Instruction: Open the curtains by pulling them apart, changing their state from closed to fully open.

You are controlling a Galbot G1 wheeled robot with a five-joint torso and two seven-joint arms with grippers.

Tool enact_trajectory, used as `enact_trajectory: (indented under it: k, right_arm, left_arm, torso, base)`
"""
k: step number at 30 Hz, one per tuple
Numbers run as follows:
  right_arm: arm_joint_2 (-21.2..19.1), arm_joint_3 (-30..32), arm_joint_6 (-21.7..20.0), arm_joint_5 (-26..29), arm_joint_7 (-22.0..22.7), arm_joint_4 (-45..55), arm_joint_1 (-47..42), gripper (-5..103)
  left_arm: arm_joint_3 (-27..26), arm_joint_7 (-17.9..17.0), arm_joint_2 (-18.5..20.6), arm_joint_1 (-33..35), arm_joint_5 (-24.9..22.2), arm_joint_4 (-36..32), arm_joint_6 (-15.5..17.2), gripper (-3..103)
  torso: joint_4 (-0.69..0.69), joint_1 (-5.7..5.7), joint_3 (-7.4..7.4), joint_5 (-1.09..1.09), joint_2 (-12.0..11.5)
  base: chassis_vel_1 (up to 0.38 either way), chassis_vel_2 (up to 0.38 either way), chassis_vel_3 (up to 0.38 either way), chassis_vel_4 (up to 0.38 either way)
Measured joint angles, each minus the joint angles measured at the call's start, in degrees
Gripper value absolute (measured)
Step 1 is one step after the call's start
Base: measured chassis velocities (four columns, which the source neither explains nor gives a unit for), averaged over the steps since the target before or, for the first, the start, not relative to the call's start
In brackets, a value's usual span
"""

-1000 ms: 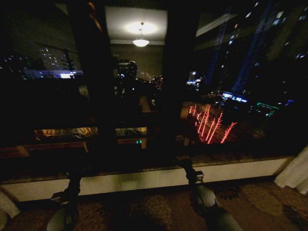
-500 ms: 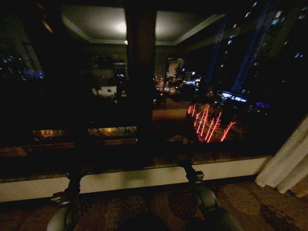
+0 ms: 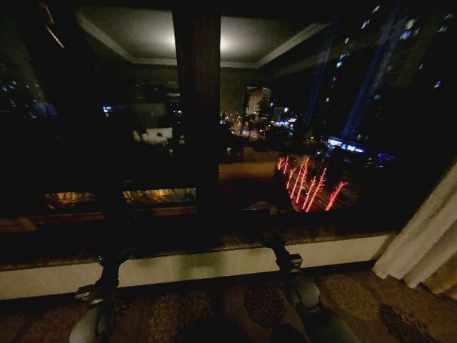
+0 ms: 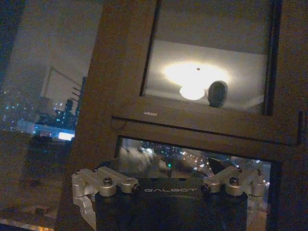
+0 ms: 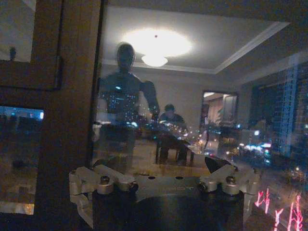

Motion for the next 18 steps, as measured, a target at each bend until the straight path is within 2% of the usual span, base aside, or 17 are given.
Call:
enact_trajectory:
  k: [2, 8, 18]
  right_arm:
    - [0.00, 0.00, 0.00, 0.00, 0.00, 0.00, 0.00, 100]
    - [-0.01, 0.01, 0.00, 0.00, 0.00, 0.00, 0.00, 100]
    - [-0.02, 0.02, 0.00, 0.00, 0.00, 0.00, 0.00, 100]
  left_arm:
    - [0.01, 0.00, 0.00, -0.01, 0.00, 0.00, 0.00, 100]
    - [0.03, 0.01, -0.01, 0.00, 0.00, 0.00, 0.00, 100]
    - [0.05, 0.03, -0.02, 0.01, 0.00, 0.00, 0.00, 100]
  torso:
    - [-0.02, 0.00, 0.00, 0.05, 0.00]
    - [-0.01, 0.00, 0.00, 0.02, 0.00]
    - [-0.02, -0.03, -0.01, 0.03, 0.02]
  base:
    - [-0.017, -0.070, 0.013, 0.059]
    - [0.001, -0.161, 0.008, 0.179]
    - [0.041, -0.350, -0.059, 0.357]
